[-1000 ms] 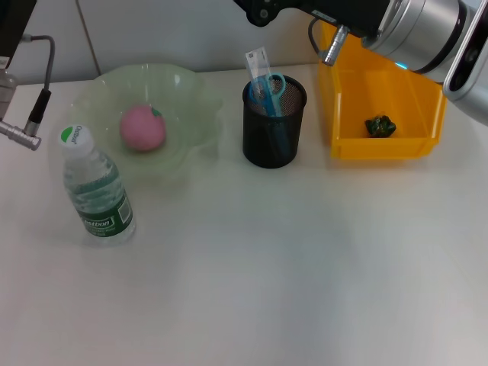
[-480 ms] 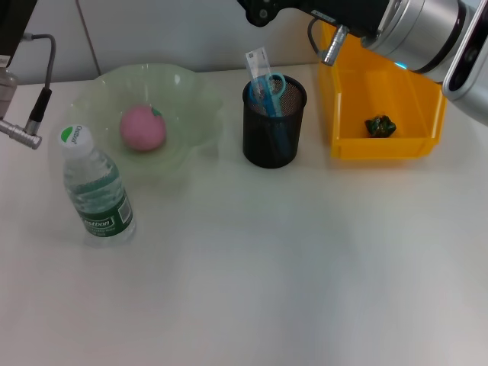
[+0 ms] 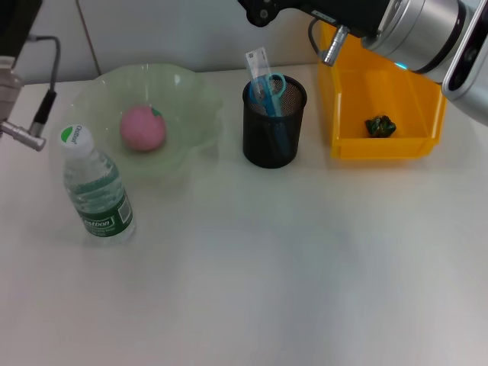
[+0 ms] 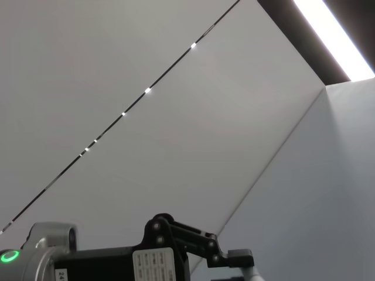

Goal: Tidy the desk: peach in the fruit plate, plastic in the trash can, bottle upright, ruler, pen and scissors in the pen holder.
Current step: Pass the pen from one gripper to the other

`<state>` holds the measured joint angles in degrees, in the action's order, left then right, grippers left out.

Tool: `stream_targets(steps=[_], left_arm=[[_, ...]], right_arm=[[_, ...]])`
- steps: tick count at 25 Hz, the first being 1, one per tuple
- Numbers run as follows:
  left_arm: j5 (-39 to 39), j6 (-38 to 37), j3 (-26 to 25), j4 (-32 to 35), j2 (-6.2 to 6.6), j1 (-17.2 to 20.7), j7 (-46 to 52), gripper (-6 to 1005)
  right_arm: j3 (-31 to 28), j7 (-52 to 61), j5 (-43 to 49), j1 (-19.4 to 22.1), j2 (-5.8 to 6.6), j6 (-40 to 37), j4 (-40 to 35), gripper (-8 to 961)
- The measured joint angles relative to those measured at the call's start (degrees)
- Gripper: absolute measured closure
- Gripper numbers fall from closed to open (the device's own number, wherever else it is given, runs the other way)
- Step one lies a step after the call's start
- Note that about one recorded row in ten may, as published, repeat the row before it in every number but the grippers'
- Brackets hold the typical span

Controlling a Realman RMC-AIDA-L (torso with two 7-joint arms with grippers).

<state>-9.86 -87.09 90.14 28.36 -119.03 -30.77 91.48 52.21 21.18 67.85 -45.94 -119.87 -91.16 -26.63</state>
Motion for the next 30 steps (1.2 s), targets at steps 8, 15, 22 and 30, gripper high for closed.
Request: stream_targets(steps=[8, 15, 22, 30], left_arm=[[-0.1, 0.2, 0.0, 0.4, 0.1, 0.2, -0.4, 712], [-0.1, -0.2, 0.1, 0.5, 0.17, 0.2, -0.5, 545], [-2.7, -1.6, -0.4, 2.5, 0.62, 1.4, -2.7, 266], [-24.3, -3.8, -10.5, 13.9, 3.13, 5.7, -9.4, 202]], right_arm=[[0.0, 0.0, 0.0, 0.1, 0.0, -0.2, 0.0, 812], [0.0, 0.0, 0.0, 0.3, 0.0, -0.6, -0.1, 815], [0.0, 2.7, -5.6, 1.4, 0.29, -1.2, 0.8, 815], [-0.6, 20.9, -8.4, 6.1, 1.1, -0.1, -5.5, 815]])
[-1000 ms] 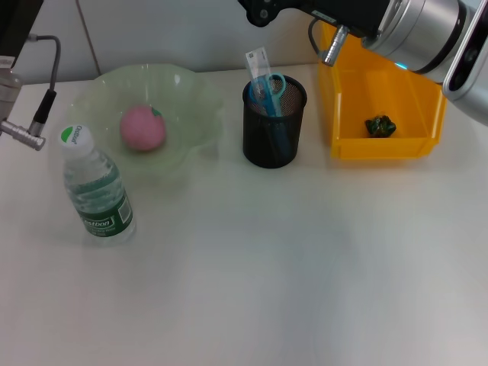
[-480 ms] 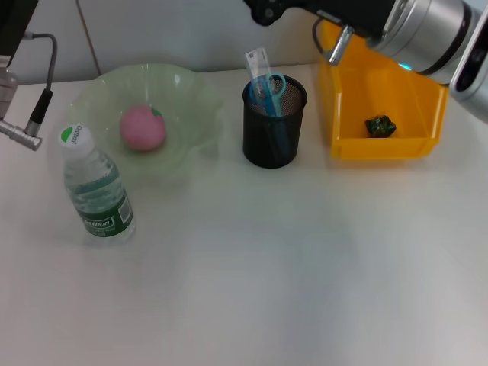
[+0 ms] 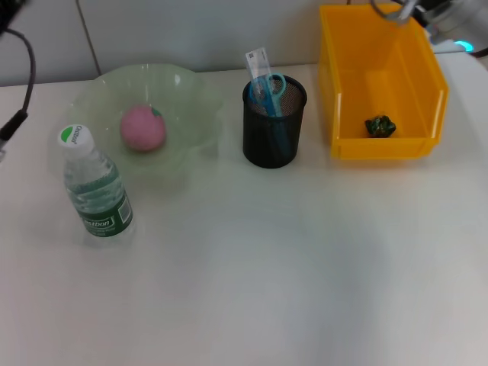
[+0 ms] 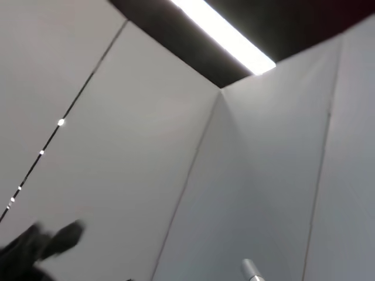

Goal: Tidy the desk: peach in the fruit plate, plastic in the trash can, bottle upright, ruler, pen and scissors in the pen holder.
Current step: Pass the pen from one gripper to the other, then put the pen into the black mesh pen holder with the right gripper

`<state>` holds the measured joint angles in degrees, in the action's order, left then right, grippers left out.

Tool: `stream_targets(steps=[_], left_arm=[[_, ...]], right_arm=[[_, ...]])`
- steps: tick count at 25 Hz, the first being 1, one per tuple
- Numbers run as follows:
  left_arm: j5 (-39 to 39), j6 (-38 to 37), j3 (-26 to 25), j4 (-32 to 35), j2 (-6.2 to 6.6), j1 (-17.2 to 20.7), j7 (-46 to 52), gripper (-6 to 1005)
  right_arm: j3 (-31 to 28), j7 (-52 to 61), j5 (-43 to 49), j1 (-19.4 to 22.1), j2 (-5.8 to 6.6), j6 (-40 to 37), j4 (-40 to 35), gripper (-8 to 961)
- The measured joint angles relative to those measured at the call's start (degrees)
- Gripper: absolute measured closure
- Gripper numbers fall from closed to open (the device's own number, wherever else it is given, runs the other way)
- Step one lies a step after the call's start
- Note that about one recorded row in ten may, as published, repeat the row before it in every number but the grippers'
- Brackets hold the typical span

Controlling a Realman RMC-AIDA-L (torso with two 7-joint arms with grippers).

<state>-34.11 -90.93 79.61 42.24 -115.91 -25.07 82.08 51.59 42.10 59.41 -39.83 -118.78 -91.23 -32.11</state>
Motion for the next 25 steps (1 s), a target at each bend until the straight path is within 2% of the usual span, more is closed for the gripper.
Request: stream_targets(steps=[3, 4, 5, 8, 9, 10, 13, 14, 15, 16, 17, 18, 19, 20, 21, 23, 24, 25], left_arm=[[-11.4, 0.0, -5.8, 4.8, 0.42, 1.5, 0.7, 204], [-17.6, -0.1, -9.2, 7.2, 0.54, 2.3, 1.8, 205], [-17.6, -0.1, -9.2, 7.2, 0.54, 2.3, 1.8, 206], [-27.0, -0.6, -13.8, 10.4, 0.8, 3.4, 3.4, 207], [-32.2, -1.5, -15.9, 11.5, 1.16, 3.8, 3.8, 208], [-32.2, -1.5, -15.9, 11.5, 1.16, 3.8, 3.8, 208], [-38.6, -4.6, -18.6, 12.0, 1.48, 4.0, 3.2, 210], [-38.6, -4.6, -18.6, 12.0, 1.48, 4.0, 3.2, 210], [-40.7, -6.3, -19.6, 12.4, 1.5, 4.0, 2.6, 211], [-40.7, -6.3, -19.6, 12.4, 1.5, 4.0, 2.6, 211], [-45.7, -9.5, -21.1, 14.1, 1.39, 4.4, 1.9, 212], [-47.1, -9.8, -21.2, 15.0, 1.24, 4.6, 1.8, 212], [-49.9, -10.4, -21.4, 17.1, 0.71, 5.2, 1.7, 213], [-49.9, -10.4, -21.4, 17.1, 0.71, 5.2, 1.7, 212], [-52.2, -10.6, -21.5, 19.5, -0.06, 6.1, 0.9, 211], [-52.9, -10.7, -21.5, 20.5, -0.5, 6.6, 0.2, 209], [-53.0, -10.7, -21.5, 20.8, -0.63, 6.9, 0.0, 208], [-53.1, -10.8, -21.5, 21.4, -0.82, 7.2, -0.2, 208]], right_arm=[[0.2, 11.8, 2.3, 2.4, 0.9, 1.5, -5.6, 815], [0.1, 16.6, 3.9, 3.1, 1.35, 2.1, -7.8, 815], [0.0, 21.1, 5.7, 3.7, 1.78, 2.6, -10.5, 815], [-0.1, 36.0, 13.4, 5.4, 3.4, 4.4, -19.6, 816], [-0.3, 45.1, 19.0, 5.7, 4.43, 5.1, -24.8, 816], [-0.3, 45.1, 19.0, 5.7, 4.43, 5.1, -24.8, 816], [-1.9, 61.1, 29.8, 4.6, 6.34, 5.2, -32.7, 816], [-2.9, 70.0, 36.3, 3.1, 7.61, 4.5, -36.9, 816], [-2.9, 70.0, 36.3, 3.1, 7.61, 4.5, -36.9, 816], [-3.3, 74.4, 39.8, 2.2, 8.27, 3.9, -39.0, 816], [-3.5, 78.3, 43.4, 1.2, 8.88, 3.2, -40.9, 816], [-3.9, 82.0, 47.4, -0.2, 9.47, 1.8, -42.5, 816], [-4.4, 88.3, 54.2, -3.4, 10.54, -1.2, -44.4, 816], [-4.4, 88.3, 54.2, -3.4, 10.54, -1.2, -44.4, 816], [-4.8, 91.1, 58.2, -5.6, 11.05, -3.2, -44.6, 816], [-5.1, 95.3, 65.4, -10.3, 11.9, -7.1, -44.0, 816], [-5.3, 97.8, 71.7, -14.4, 12.3, -10.5, -43.2, 816], [-5.3, 98.7, 75.1, -16.3, 12.32, -11.8, -43.0, 816]])
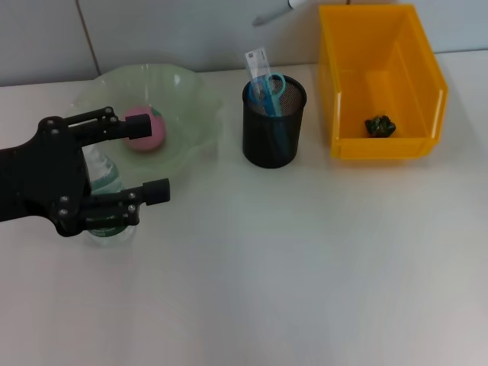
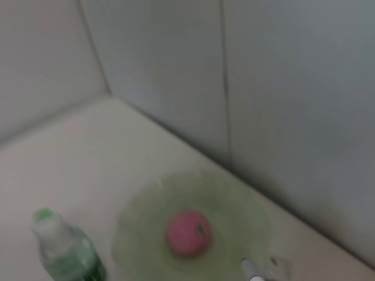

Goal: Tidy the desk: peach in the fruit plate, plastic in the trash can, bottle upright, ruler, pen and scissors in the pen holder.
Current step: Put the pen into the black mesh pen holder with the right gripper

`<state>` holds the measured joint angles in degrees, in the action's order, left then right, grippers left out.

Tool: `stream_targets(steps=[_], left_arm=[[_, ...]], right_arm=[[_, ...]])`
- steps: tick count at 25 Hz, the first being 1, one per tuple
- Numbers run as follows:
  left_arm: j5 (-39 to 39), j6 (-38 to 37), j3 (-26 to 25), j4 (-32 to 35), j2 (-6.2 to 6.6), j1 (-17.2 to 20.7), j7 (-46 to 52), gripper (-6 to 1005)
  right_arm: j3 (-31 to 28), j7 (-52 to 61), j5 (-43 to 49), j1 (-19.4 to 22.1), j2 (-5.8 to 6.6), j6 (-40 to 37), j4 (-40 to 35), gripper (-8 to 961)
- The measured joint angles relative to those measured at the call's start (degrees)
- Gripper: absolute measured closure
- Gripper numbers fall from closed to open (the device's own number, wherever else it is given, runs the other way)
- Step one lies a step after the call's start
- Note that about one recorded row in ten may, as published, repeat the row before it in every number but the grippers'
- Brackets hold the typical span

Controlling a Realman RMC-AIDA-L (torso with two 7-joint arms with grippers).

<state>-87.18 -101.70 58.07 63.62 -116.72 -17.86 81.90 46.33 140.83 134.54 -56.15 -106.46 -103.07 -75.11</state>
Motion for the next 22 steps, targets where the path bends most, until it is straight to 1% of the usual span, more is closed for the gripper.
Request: stream_targets(steps=[1, 2, 3, 4, 5, 6, 7, 8, 13, 14, 15, 17, 18, 19, 21, 22], left_arm=[[0.0, 0.0, 0.0, 0.0, 0.0, 0.0, 0.0, 207], [0.0, 0.0, -0.5, 0.0, -0.02, 0.0, 0.1, 206], [0.0, 0.0, -0.5, 0.0, -0.02, 0.0, 0.1, 205], [0.0, -0.1, -0.8, 0.1, -0.06, 0.1, 0.2, 204], [-0.1, -0.2, -1.4, 0.1, -0.23, 0.1, 0.2, 204], [-0.1, -0.4, -1.7, 0.1, -0.31, 0.2, 0.2, 204], [-0.1, -0.4, -1.7, 0.1, -0.31, 0.2, 0.2, 204], [-0.1, -0.4, -1.9, 0.1, -0.33, 0.2, 0.2, 204], [0.1, -1.4, -2.7, -0.1, -0.53, 0.3, 0.2, 204], [0.1, -1.5, -2.7, -0.1, -0.56, 0.3, 0.2, 204], [0.1, -1.7, -2.7, -0.1, -0.59, 0.3, 0.1, 204], [-0.1, -2.3, -2.7, -0.2, -0.77, 0.3, -0.1, 204], [-0.1, -2.3, -2.7, -0.2, -0.77, 0.3, -0.1, 204], [-0.1, -2.5, -2.7, -0.3, -0.81, 0.3, -0.1, 204], [-0.1, -2.6, -2.7, -0.3, -0.85, 0.3, -0.1, 204], [-0.1, -2.6, -2.7, -0.3, -0.85, 0.3, -0.1, 204]], right_arm=[[0.0, 0.0, 0.0, 0.0, 0.0, 0.0, 0.0, 816], [0.3, 1.4, 6.8, -3.4, -0.19, -2.1, 0.3, 816], [0.3, 1.4, 6.8, -3.4, -0.19, -2.1, 0.3, 816], [0.5, 1.9, 12.3, -6.5, -0.44, -4.1, 1.4, 816], [0.6, 1.9, 14.6, -7.9, -0.58, -5.0, 2.4, 815], [0.7, 1.7, 18.5, -10.1, -1.04, -6.1, 4.1, 815], [0.7, 1.7, 18.5, -10.1, -1.04, -6.1, 4.1, 815], [1.8, 1.6, 21.1, -11.6, -1.63, -6.0, 5.8, 815], [4.6, 1.6, 22.2, -12.6, -2.0, -4.4, 8.9, 803], [6.0, 1.9, 22.3, -13.1, -2.27, -2.5, 11.0, 801], [6.0, 1.9, 22.3, -13.1, -2.27, -2.5, 11.0, 799], [7.4, 1.9, 22.3, -13.9, -2.74, -0.1, 14.1, 794], [7.4, 1.9, 22.3, -13.9, -2.74, -0.1, 14.1, 792], [8.3, 2.1, 22.4, -14.2, -2.92, 1.8, 16.3, 789], [8.6, 2.1, 22.4, -14.3, -2.97, 2.5, 17.2, 785], [9.0, 2.3, 22.5, -14.7, -3.11, 4.0, 19.2, 783]])
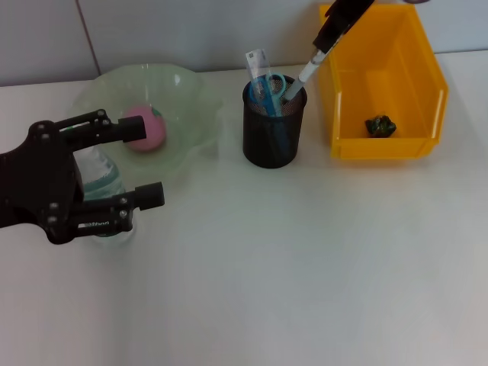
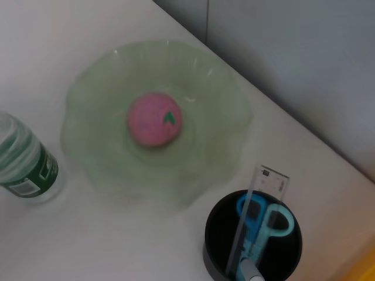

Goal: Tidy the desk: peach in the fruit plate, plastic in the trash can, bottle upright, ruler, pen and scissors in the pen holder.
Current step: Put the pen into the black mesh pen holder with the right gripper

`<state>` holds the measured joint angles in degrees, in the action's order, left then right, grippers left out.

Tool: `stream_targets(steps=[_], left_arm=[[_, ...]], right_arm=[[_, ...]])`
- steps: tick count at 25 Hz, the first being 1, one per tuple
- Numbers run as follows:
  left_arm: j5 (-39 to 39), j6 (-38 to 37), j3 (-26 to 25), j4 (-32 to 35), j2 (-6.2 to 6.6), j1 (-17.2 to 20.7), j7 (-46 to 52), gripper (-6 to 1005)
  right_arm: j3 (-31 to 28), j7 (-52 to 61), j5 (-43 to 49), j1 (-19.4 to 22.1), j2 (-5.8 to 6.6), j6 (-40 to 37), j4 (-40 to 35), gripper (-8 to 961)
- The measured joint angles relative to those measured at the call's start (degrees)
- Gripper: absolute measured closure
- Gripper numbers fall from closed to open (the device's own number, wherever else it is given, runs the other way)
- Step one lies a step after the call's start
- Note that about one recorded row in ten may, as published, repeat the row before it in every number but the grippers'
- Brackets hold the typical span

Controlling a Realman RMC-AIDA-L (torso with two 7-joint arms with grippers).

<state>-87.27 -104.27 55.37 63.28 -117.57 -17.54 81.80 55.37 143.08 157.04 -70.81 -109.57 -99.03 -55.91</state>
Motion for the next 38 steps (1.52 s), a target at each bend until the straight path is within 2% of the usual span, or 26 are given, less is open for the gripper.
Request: stream_targets(steps=[12, 24, 28, 38], left_arm=[[0.3, -1.7, 0.0, -0.7, -0.6, 1.0, 0.3, 204], [0.8, -2.0, 0.4, -0.7, -0.85, 1.0, 0.0, 204], [0.8, -2.1, 0.4, -0.6, -0.91, 0.9, 0.0, 204], [0.9, -2.8, 0.3, -0.7, -0.91, 0.5, -0.1, 204]], right_arm=[[0.5, -0.1, 2.1, -0.6, -2.16, 7.0, 5.9, 755], [0.5, 0.4, 2.3, -0.7, -2.73, 9.7, 9.2, 727], [0.5, 0.7, 2.5, -0.5, -3.39, 10.4, 9.6, 718], [0.5, 3.1, 2.9, -0.5, -3.48, 11.0, 8.8, 694]])
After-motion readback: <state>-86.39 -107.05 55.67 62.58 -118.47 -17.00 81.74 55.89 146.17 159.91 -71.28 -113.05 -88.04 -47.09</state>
